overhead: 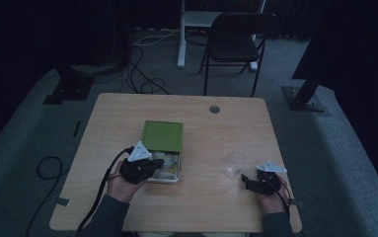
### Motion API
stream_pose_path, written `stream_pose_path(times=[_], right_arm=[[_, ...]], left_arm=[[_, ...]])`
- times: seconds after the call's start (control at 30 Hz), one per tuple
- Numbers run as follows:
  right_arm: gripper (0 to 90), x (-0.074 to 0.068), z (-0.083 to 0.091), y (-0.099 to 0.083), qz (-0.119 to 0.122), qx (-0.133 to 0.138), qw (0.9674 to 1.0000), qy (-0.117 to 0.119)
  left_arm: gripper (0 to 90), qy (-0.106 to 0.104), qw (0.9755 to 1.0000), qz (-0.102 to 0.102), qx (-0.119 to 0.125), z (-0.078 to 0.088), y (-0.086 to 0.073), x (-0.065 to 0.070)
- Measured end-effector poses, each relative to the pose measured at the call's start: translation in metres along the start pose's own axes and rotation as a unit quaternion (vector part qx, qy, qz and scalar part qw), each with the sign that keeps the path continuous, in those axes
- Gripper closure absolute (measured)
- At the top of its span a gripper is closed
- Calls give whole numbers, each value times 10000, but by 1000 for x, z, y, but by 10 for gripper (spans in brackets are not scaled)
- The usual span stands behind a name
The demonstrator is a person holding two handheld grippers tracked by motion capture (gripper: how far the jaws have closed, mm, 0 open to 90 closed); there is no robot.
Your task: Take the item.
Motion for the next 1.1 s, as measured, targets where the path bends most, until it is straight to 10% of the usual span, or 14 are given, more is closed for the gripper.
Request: stream_pose_path(times=[1.1], right_arm=[[260, 0, 0, 0, 0, 0, 10000, 1]], left_arm=[[890, -685, 9971, -313, 90, 12, 23, 32]])
Point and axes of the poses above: each handheld gripper's, and its own axes: z roughly backward along the jaws, y roughly out of its top, x roughly to its right, the point moved 6 cm from there along -z, roughly forward along the jaws, and after that the axes turned 8 degrees about x, right-handed, at the moved point
